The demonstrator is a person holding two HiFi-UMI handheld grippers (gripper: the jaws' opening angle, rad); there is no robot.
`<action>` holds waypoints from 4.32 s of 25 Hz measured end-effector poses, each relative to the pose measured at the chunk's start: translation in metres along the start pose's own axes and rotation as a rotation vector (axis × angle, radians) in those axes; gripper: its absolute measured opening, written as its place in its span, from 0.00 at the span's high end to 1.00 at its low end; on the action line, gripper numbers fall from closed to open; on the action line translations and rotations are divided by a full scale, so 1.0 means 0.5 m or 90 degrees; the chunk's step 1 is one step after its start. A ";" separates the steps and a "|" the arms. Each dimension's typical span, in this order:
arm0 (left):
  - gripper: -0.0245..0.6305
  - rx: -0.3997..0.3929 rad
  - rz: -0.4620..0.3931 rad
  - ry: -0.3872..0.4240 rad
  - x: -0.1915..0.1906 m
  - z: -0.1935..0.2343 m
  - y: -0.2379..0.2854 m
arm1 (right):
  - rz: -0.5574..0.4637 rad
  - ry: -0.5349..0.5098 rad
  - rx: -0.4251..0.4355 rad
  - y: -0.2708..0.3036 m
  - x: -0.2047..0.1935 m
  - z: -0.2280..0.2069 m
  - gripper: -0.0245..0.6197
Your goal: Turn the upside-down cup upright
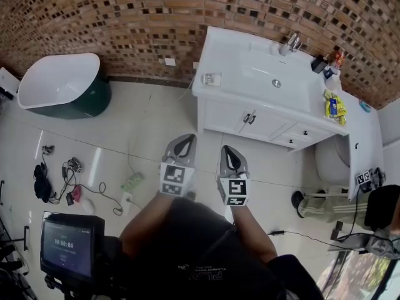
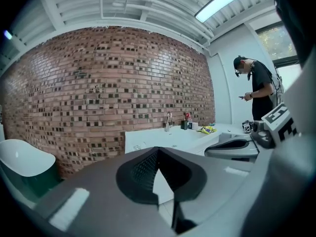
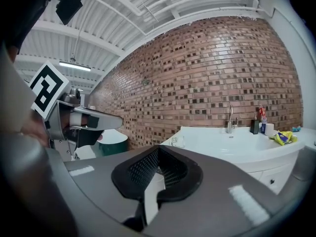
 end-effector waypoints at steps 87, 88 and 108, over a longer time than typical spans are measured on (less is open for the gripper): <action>0.96 0.074 0.060 -0.057 -0.033 0.296 0.522 | 0.154 0.039 0.085 0.563 -0.045 -0.243 0.90; 0.96 0.079 0.060 -0.055 -0.031 0.300 0.524 | 0.156 0.040 0.087 0.568 -0.046 -0.245 0.90; 0.96 0.044 0.051 -0.048 -0.029 0.352 0.567 | 0.244 0.078 0.040 0.635 -0.115 -0.264 0.79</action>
Point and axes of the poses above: the fingertips, and each gripper's own axes: y forward along the fingers, z to its left, x out of its top, the point moved 2 cm from there along -y, backward along the fingers, and after that the axes turned 8 degrees about -z, right-handed, at the moved point
